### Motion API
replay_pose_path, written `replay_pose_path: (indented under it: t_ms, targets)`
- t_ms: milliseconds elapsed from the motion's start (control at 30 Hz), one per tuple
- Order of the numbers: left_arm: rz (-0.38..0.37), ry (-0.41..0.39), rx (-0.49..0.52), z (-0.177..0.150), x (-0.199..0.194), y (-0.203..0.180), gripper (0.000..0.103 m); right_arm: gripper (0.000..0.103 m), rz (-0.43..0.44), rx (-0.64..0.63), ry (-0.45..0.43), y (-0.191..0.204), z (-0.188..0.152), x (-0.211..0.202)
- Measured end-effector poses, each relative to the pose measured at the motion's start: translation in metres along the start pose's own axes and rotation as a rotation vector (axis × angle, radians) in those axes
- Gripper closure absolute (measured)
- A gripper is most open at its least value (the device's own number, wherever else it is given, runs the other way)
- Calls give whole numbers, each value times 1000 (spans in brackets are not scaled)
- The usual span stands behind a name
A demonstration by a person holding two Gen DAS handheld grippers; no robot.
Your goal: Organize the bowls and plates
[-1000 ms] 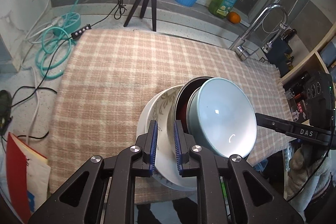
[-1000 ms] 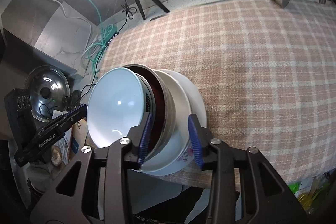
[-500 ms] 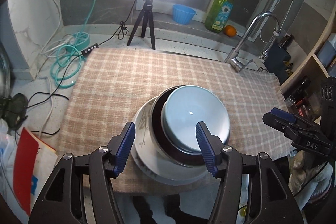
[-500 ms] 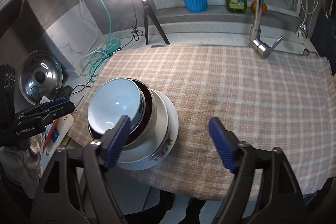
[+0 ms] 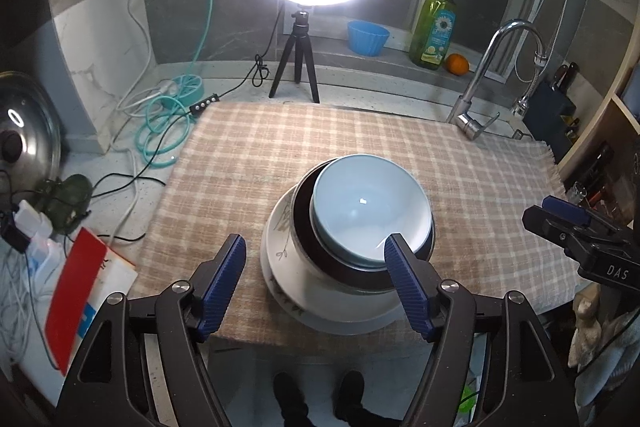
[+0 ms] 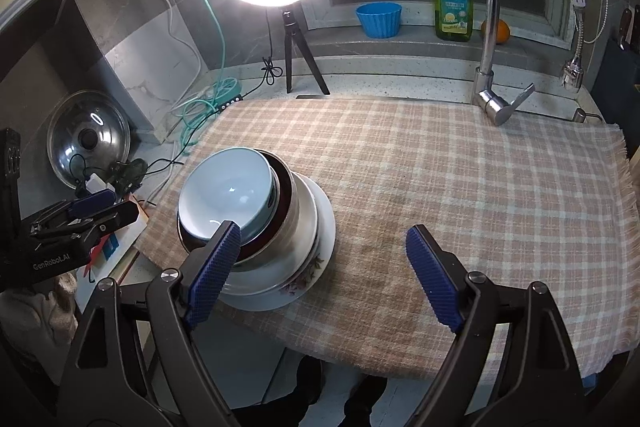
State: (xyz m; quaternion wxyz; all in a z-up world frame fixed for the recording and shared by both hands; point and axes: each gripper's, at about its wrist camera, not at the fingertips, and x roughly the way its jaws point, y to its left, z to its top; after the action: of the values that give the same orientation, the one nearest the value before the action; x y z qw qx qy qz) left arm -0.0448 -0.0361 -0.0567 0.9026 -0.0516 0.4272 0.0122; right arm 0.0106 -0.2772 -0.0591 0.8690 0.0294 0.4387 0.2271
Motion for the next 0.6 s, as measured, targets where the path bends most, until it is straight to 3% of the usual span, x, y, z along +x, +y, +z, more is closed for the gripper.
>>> replay_pose_path:
  t_ms: [600]
  targets:
    - [21,6,-8,-7,-4,0,31,16,0,25,13,3,-6,3]
